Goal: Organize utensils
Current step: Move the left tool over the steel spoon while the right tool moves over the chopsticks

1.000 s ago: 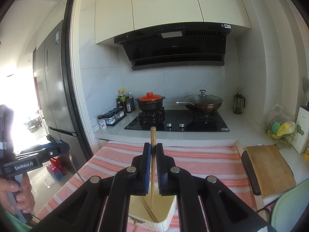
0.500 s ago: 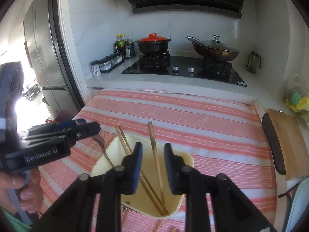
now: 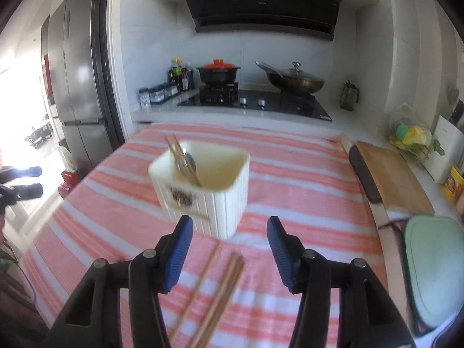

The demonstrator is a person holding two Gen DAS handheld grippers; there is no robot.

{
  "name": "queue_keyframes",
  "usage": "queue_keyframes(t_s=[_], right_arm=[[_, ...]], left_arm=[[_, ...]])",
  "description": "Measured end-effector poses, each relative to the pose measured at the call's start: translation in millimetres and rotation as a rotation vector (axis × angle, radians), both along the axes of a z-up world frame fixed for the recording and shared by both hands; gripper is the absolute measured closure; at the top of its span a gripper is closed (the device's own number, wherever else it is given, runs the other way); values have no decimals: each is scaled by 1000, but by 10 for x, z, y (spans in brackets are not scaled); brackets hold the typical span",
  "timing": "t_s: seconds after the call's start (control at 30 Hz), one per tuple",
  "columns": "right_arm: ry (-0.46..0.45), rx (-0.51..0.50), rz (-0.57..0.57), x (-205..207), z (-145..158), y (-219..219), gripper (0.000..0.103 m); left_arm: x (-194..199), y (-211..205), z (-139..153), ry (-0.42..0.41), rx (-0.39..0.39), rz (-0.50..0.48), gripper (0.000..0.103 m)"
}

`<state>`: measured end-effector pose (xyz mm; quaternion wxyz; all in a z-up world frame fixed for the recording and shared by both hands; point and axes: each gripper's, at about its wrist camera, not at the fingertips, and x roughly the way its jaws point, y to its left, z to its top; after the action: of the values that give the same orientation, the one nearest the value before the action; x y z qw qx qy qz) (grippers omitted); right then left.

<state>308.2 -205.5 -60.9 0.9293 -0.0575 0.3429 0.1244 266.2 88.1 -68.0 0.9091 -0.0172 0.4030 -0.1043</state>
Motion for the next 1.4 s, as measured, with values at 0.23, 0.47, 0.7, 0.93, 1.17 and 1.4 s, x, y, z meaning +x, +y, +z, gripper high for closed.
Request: queue_keyframes(t_s=[0.23,0.47,0.7,0.93,1.17,1.4], right_arm=[[92,-81,-122,-597,-1099,-266,49],[137,-33,-225,-513,-1354,-571,49],[135,-29,-231,-505,-1380,-553,46],[134,-32,-233,-511,-1379,-543,46],[133,-33,-232,-513,-1379,-547,46],[133,-34,-232,-513,-1378,-548,46]], left_arm=[[-469,-150,-831,-16,49,59,5],[-268,182,-1148,-12,94,140,5],[-225,318,-1379,10,61,164,5],[-243,278,-1410,10,73,149,5],[-210,421,-1444,47,-13,171,5],[-201,357,-1452,58,23,166,3]])
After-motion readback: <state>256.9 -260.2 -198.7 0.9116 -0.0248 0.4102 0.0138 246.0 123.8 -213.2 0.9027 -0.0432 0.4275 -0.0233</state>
